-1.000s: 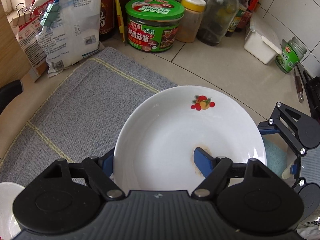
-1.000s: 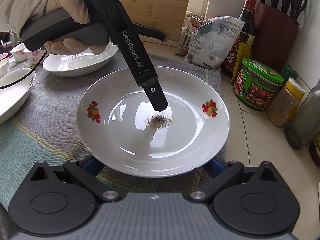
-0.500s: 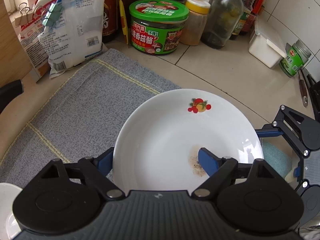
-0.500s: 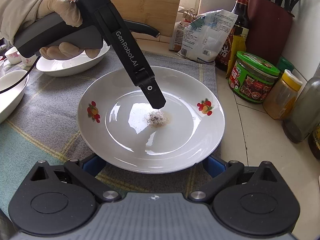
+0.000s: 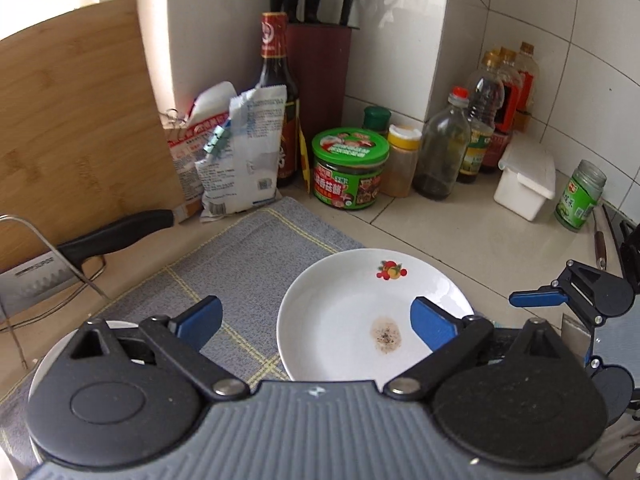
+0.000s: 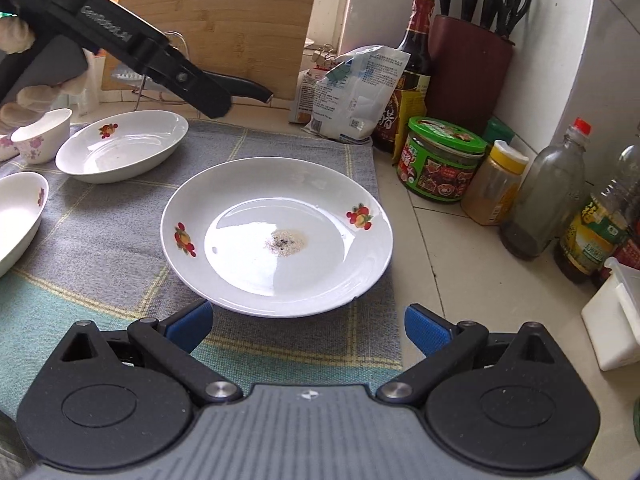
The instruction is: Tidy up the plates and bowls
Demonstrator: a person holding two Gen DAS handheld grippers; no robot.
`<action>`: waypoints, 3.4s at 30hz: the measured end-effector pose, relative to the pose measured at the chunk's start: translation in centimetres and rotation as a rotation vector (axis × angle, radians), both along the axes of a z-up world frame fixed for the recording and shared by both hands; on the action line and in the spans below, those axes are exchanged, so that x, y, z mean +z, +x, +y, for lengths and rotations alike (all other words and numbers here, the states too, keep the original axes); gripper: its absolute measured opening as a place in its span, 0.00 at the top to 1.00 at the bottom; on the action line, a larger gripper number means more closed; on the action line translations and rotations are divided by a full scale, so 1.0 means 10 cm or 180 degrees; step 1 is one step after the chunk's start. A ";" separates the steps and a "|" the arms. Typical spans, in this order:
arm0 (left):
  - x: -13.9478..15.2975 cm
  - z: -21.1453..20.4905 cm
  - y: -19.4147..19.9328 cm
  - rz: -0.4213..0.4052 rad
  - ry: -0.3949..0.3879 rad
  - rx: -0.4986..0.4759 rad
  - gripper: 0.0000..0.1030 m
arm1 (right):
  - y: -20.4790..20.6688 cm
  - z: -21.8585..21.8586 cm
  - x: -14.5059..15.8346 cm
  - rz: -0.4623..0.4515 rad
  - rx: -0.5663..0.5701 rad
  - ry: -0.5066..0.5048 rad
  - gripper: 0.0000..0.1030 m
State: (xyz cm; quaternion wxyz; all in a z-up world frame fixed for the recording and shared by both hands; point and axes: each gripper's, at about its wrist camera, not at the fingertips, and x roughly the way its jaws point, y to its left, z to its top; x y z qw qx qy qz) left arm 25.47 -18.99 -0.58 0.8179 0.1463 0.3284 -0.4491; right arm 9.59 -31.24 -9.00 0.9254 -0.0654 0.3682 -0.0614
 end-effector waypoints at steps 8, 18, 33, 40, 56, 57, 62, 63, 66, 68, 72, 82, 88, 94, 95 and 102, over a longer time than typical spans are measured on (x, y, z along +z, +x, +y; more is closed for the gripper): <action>0.01 0.63 -0.44 -0.0331 -0.0219 0.0729 0.01 | -0.17 0.08 0.08 -0.0135 -0.0103 -0.0047 0.00; -0.18 1.23 -0.97 -0.0488 -0.0248 0.1742 0.01 | 0.03 0.36 0.04 -0.0059 0.0260 0.0034 0.00; -0.32 1.92 -1.47 -0.0351 0.0047 0.1681 0.01 | 0.34 1.11 -0.01 0.0146 0.0919 0.0387 0.00; -0.42 2.40 -1.51 -0.0243 0.0178 0.1538 0.01 | 0.45 1.54 0.03 0.0256 0.0908 0.0589 0.00; -1.00 2.76 -1.41 0.0123 0.0343 0.1030 0.01 | 0.58 2.09 -0.07 0.0654 0.0626 0.0656 0.00; -1.00 2.74 -1.40 0.0119 0.0342 0.1015 0.01 | 0.57 2.10 -0.09 0.0688 0.0631 0.0644 0.00; -1.03 2.66 -1.34 0.0043 0.0356 0.0974 0.01 | 0.63 2.12 -0.15 0.0808 0.0641 0.0601 0.00; -1.03 2.64 -1.33 0.0039 0.0355 0.0976 0.01 | 0.64 2.12 -0.15 0.0815 0.0655 0.0593 0.00; -1.03 2.61 -1.30 0.0030 0.0351 0.0971 0.00 | 0.73 2.12 -0.18 0.0880 0.0770 0.0623 0.00; -1.04 2.61 -1.30 0.0021 0.0344 0.0950 0.00 | 0.81 2.14 -0.20 0.0915 0.0899 0.0635 0.00; -1.04 2.61 -1.31 0.0012 0.0330 0.0974 0.00 | 0.95 2.17 -0.24 0.1002 0.1149 0.0632 0.00; -1.04 2.61 -1.34 -0.0001 0.0328 0.1044 0.00 | 1.18 2.22 -0.25 0.1185 0.1623 0.0557 0.00; -1.03 2.62 -1.29 -0.0009 0.0335 0.0887 0.00 | 1.19 2.22 -0.25 0.1212 0.1618 0.0550 0.00; -1.04 2.70 -1.24 -0.0050 0.0299 0.0568 0.00 | 1.18 2.28 -0.27 0.1195 0.1475 0.0494 0.00; -1.04 2.71 -1.24 -0.0057 0.0293 0.0530 0.00 | 1.19 2.28 -0.27 0.1198 0.1459 0.0501 0.00; -1.06 2.77 -1.29 -0.0180 0.0225 0.0475 0.00 | 1.19 2.28 -0.27 0.1212 0.1438 0.0497 0.00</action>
